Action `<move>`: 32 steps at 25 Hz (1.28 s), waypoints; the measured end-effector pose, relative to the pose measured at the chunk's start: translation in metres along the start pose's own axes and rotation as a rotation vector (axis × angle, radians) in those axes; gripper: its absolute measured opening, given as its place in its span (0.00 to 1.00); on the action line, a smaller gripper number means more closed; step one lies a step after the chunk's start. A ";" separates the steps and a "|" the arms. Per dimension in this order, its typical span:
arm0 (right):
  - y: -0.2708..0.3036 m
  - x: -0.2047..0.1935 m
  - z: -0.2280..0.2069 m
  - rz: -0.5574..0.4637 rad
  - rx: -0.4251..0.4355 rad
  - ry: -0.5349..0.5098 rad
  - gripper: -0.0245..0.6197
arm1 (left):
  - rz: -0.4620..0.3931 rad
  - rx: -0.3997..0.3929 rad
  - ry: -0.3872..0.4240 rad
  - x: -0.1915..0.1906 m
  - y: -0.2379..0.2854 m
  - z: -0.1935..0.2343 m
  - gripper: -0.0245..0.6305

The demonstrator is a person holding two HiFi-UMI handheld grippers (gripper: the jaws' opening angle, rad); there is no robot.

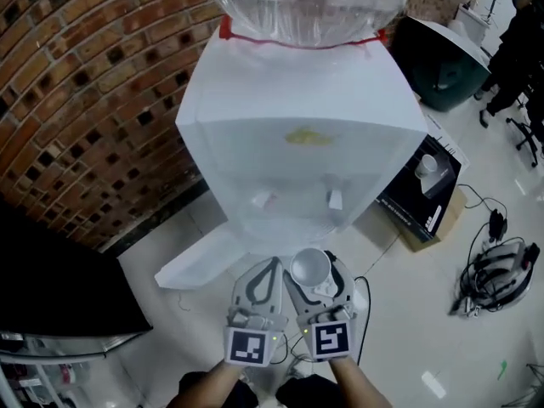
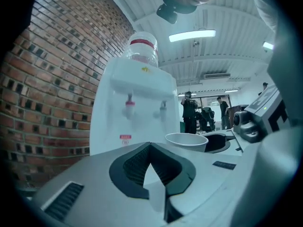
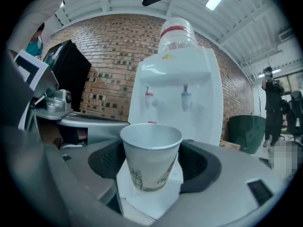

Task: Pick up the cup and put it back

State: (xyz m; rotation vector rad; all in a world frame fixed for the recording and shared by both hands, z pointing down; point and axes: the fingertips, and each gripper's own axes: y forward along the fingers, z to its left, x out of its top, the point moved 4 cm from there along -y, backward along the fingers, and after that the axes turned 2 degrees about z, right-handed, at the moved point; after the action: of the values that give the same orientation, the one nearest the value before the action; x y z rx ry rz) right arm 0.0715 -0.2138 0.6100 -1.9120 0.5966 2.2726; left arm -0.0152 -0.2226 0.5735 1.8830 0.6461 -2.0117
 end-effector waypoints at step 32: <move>0.225 -0.341 -0.016 -0.022 -0.058 0.032 0.58 | 0.045 0.079 0.012 -0.281 -0.003 0.061 0.03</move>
State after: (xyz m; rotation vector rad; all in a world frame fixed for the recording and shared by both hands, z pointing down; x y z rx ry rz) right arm 0.0796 -0.3699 0.9877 -1.9741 0.5154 2.2748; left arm -0.0443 -0.2739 0.8551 1.9377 0.5301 -2.0269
